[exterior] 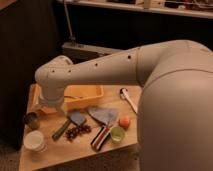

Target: Stack cups into tray

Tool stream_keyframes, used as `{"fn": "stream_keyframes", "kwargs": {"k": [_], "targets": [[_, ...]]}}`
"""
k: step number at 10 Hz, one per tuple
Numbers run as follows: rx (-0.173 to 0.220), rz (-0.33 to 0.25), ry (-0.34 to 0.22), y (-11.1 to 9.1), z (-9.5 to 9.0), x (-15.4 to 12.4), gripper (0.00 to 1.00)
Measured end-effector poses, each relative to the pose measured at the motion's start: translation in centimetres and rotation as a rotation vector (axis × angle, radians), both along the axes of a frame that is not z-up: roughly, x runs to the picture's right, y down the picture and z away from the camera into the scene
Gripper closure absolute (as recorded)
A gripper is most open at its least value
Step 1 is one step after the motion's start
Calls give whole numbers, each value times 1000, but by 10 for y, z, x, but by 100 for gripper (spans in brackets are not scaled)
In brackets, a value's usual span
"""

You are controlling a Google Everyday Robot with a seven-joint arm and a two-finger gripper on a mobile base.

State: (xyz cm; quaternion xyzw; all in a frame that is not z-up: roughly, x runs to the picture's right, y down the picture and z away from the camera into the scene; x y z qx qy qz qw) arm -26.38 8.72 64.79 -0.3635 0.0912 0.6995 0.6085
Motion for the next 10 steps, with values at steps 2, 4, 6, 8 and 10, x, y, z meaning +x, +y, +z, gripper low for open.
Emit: {"fn": "stream_keyframes", "kwargs": {"k": [2, 4, 6, 8, 10], "targets": [[11, 1, -65, -15, 32, -8, 20], [18, -50, -95, -19, 61, -35, 20], [12, -111, -95, -13, 94, -56, 20], [-9, -130, -136, -4, 122, -57, 20], [-27, -125, -182, -2, 127, -56, 20]]}}
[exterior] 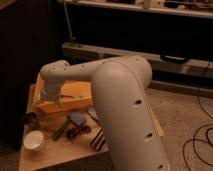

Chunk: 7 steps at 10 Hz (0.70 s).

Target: Stack cups into tray

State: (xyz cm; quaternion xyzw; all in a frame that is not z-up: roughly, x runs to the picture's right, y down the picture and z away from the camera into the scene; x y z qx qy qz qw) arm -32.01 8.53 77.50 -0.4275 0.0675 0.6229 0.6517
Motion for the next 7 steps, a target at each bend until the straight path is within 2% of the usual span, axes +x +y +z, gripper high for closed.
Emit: {"fn": "stream_keyframes", "kwargs": {"k": [4, 7], "targets": [[-26, -21, -74, 12, -5, -15, 20], [-26, -71, -73, 27, -6, -37, 20]]}}
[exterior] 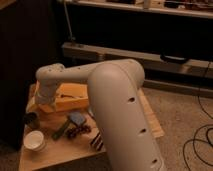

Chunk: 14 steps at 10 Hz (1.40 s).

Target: Stack cups into tray

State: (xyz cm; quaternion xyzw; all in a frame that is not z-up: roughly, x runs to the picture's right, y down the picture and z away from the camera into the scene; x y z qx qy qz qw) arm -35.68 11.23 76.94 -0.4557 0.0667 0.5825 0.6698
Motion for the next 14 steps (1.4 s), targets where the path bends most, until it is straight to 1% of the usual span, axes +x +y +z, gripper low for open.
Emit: {"fn": "stream_keyframes", "kwargs": {"k": [1, 3, 5, 6, 7, 9, 10, 12, 13, 14], "targets": [[-6, -15, 13, 9, 6, -4, 20], [-14, -26, 37, 17, 18, -3, 20], [-22, -37, 49, 23, 21, -6, 20], [-23, -38, 54, 23, 24, -6, 20], [-27, -43, 60, 25, 27, -5, 22], [-36, -48, 62, 30, 30, -8, 40], [-42, -45, 65, 31, 32, -7, 46], [-54, -34, 66, 33, 36, -6, 48], [-61, -34, 55, 33, 38, -8, 53], [-70, -38, 49, 34, 40, -10, 62]]}}
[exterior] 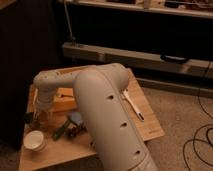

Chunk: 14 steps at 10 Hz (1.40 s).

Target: Stack cups into tray

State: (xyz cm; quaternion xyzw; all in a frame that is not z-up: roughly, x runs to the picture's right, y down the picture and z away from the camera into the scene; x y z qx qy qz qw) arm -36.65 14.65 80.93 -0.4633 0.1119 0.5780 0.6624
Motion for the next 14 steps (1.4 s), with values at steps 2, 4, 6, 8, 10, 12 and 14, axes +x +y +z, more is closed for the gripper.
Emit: {"fn": "stream_keyframes", "kwargs": {"k": [2, 4, 6, 8, 10, 12, 14], "targets": [[-15, -4, -10, 1, 2, -7, 81], [-29, 4, -19, -3, 1, -15, 99], [-33, 21, -31, -12, -9, -13, 100], [-22, 47, -34, -31, -36, -1, 100], [-8, 87, -17, -52, -75, 30, 100], [4, 117, 34, -55, -106, 77, 100], [15, 142, 104, -45, -131, 126, 100]]}}
